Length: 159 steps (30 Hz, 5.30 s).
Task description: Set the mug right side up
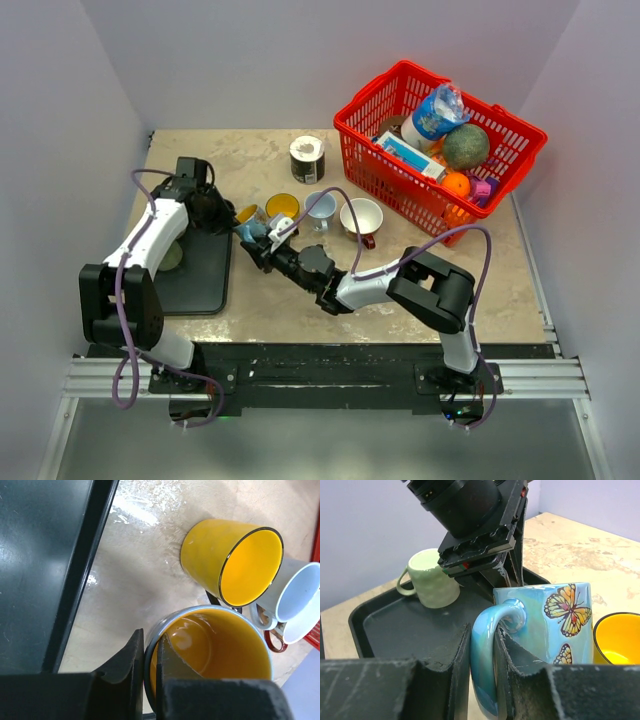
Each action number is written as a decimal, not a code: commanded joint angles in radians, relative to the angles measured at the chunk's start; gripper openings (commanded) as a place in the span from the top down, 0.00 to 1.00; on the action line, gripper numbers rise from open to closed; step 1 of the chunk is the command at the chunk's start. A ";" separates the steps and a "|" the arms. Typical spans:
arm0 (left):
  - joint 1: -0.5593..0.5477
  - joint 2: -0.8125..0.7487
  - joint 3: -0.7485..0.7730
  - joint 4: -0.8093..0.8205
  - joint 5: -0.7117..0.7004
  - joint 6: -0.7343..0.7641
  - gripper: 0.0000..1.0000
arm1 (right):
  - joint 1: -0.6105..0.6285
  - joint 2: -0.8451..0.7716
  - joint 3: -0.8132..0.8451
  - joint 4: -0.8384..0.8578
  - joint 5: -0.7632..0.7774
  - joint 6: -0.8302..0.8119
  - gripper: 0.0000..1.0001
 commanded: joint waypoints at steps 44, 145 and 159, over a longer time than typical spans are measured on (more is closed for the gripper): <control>-0.195 -0.134 -0.242 0.480 -0.590 0.188 1.00 | -0.214 -0.642 0.213 -1.413 0.360 0.452 0.01; 0.529 -0.337 -0.241 0.084 -0.536 0.151 0.02 | -0.304 -0.366 0.537 -1.681 -0.017 0.193 0.01; 0.599 -0.159 -0.316 0.237 -0.402 0.191 0.10 | -0.313 -0.429 0.442 -1.631 0.006 0.210 0.01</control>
